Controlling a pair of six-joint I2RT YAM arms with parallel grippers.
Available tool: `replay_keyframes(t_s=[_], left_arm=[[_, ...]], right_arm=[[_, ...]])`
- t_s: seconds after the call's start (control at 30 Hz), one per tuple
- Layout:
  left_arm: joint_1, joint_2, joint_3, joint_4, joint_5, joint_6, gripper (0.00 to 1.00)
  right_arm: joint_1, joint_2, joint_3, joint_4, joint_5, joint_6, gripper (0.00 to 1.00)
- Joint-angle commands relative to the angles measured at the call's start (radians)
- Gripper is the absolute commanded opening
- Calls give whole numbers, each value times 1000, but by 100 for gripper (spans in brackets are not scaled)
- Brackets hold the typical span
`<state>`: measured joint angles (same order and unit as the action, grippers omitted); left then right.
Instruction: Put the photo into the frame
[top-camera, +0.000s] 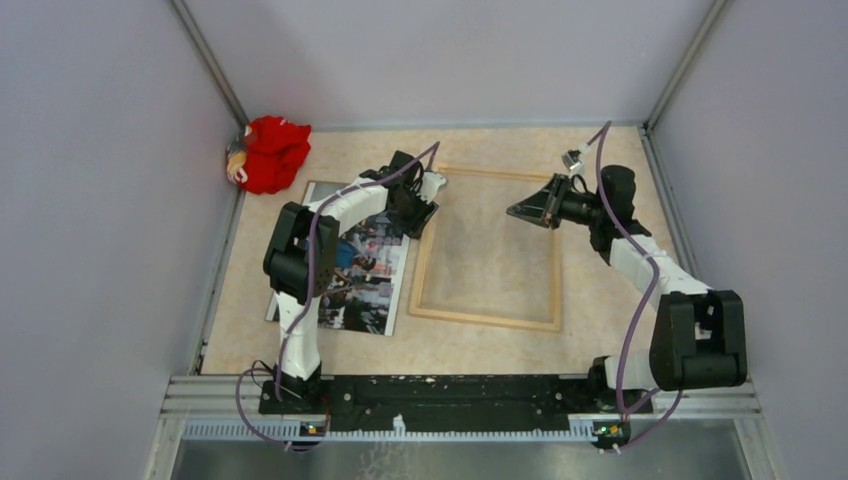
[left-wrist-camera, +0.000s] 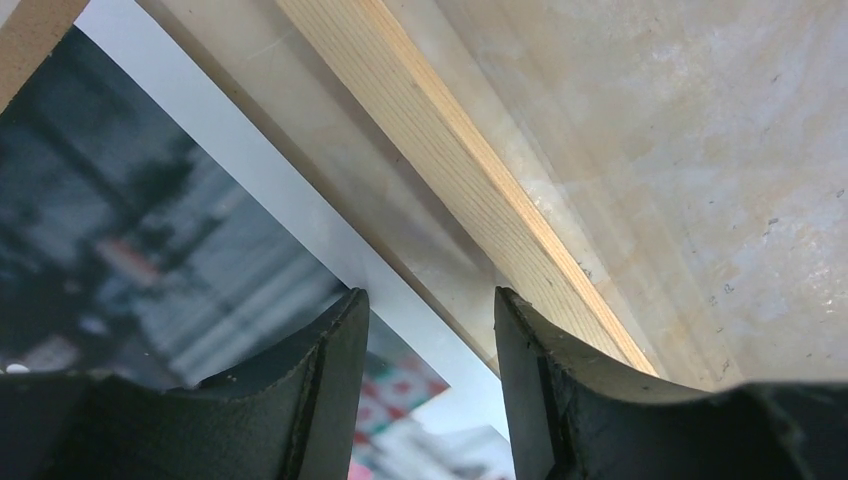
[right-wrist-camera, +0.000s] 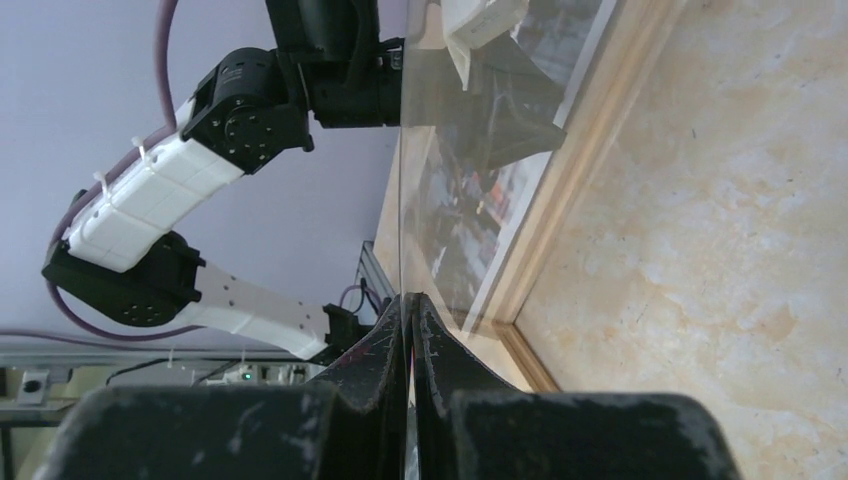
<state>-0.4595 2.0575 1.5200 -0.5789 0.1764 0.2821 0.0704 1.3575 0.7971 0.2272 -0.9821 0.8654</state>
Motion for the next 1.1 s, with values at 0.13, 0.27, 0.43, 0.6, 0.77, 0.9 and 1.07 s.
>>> replay_keyframes(t_s=[0.13,0.27,0.43,0.6,0.77,0.9,1.07], left_arm=[[13,2,-28,-54,93,-37,51],[33,6,-21,-66,113,-44,49],[41,7,-23,-70,112,-42,48],[41,10,-20,-69,115,-41,47],[41,10,-18,-69,103,-36,47],[41,6,-20,-68,100,-30,47],[41,9,-24,-64,114,-30,46]], right_arm=[[17,44,6,219,-52,108,0],[29,77,18,236,-64,110,0],[31,107,35,238,-77,109,0],[31,119,50,197,-65,85,0],[26,99,107,-6,-15,-43,0],[19,73,155,-217,68,-172,0],[17,77,142,-294,104,-180,0]])
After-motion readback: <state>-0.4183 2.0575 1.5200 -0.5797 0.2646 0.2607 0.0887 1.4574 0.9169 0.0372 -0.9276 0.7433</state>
